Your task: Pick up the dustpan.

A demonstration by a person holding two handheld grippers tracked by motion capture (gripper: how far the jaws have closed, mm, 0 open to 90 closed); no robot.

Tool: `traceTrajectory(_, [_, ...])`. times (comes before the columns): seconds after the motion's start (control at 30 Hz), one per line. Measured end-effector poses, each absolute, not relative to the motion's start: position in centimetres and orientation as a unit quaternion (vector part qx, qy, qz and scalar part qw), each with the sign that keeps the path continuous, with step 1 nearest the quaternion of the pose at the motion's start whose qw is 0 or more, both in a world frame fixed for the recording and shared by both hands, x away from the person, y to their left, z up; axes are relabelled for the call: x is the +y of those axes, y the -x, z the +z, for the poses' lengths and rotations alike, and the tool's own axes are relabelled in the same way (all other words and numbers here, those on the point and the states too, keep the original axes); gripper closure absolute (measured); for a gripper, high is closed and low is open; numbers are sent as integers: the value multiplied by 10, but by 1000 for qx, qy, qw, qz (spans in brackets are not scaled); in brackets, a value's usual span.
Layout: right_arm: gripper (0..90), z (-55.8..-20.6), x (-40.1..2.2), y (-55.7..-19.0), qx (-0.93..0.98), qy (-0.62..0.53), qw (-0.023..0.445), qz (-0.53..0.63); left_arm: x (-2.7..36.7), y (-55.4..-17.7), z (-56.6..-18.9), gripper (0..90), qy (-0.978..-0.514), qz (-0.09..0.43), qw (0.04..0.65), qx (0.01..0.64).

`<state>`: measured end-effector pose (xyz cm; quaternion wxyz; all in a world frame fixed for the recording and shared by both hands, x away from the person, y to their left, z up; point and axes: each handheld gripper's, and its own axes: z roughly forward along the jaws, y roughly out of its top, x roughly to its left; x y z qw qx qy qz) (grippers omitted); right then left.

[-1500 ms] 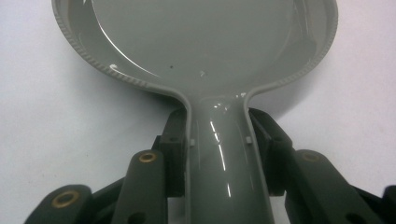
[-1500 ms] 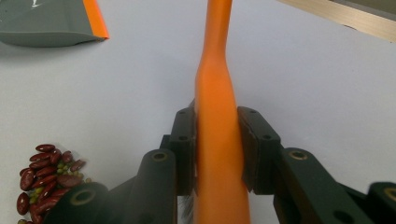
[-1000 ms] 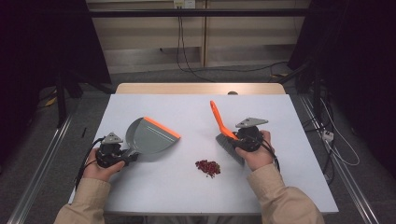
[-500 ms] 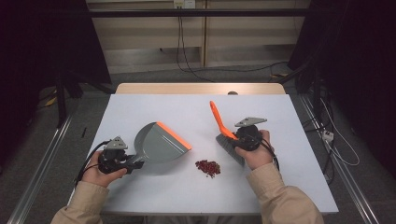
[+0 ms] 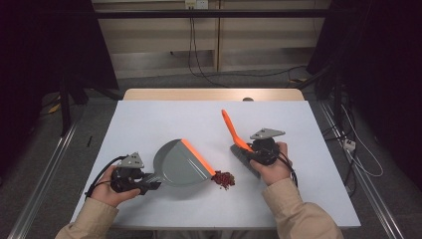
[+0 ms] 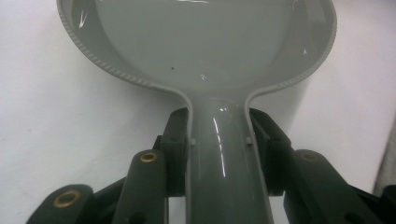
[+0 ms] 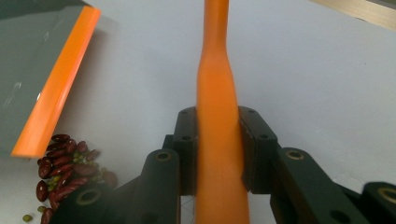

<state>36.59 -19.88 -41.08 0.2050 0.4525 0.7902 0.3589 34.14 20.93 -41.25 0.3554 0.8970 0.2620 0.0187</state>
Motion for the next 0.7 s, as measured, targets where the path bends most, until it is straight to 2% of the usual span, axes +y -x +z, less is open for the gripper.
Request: traceTrajectory(0.7, [717,-414,-190,-358,786,-448,214,370,217,-326,-416,628,-916,-4,333,226])
